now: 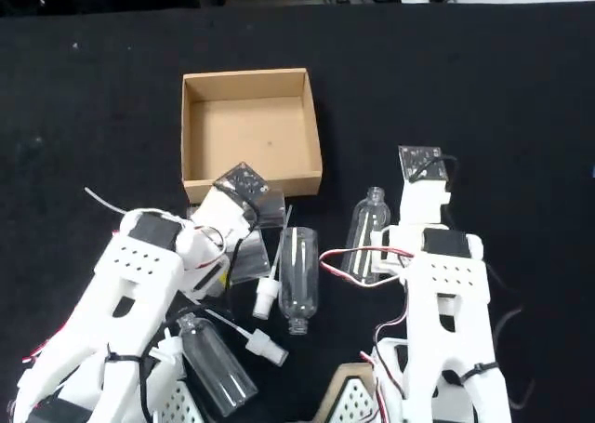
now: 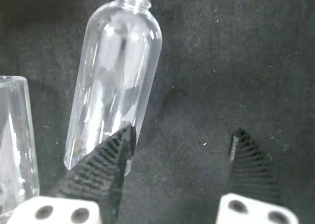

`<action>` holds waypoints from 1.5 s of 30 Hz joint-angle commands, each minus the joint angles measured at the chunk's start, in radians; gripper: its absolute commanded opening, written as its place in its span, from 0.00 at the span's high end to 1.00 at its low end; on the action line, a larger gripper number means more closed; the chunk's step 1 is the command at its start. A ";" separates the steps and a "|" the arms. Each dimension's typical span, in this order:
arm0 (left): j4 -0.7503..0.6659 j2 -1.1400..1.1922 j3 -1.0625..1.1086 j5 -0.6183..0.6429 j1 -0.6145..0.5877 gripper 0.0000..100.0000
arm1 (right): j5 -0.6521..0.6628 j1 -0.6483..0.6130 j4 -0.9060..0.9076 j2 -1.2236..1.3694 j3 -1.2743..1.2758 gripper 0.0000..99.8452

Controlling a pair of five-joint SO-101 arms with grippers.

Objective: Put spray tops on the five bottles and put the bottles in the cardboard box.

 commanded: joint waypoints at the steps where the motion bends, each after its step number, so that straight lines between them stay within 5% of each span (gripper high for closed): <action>1: -0.129 0.003 0.031 -0.012 -0.005 0.79 | -0.002 0.021 -0.021 -0.038 -0.007 0.73; 9: -0.288 0.005 0.156 -0.018 -0.012 0.79 | 0.002 0.023 -0.021 -0.038 -0.005 0.73; 14: -0.281 0.005 0.163 -0.018 -0.013 0.70 | 0.005 0.023 -0.020 -0.038 -0.002 0.73; 30: -0.224 -0.008 0.153 -0.032 -0.001 0.86 | 0.003 0.023 -0.023 -0.038 0.008 0.73; 40: 0.350 0.003 -0.421 -0.043 -0.050 0.88 | 0.000 0.023 -0.023 -0.038 -0.007 0.73; 45: 0.445 0.005 -0.650 -0.098 -0.286 0.88 | -0.002 0.015 0.063 -0.030 -0.171 0.73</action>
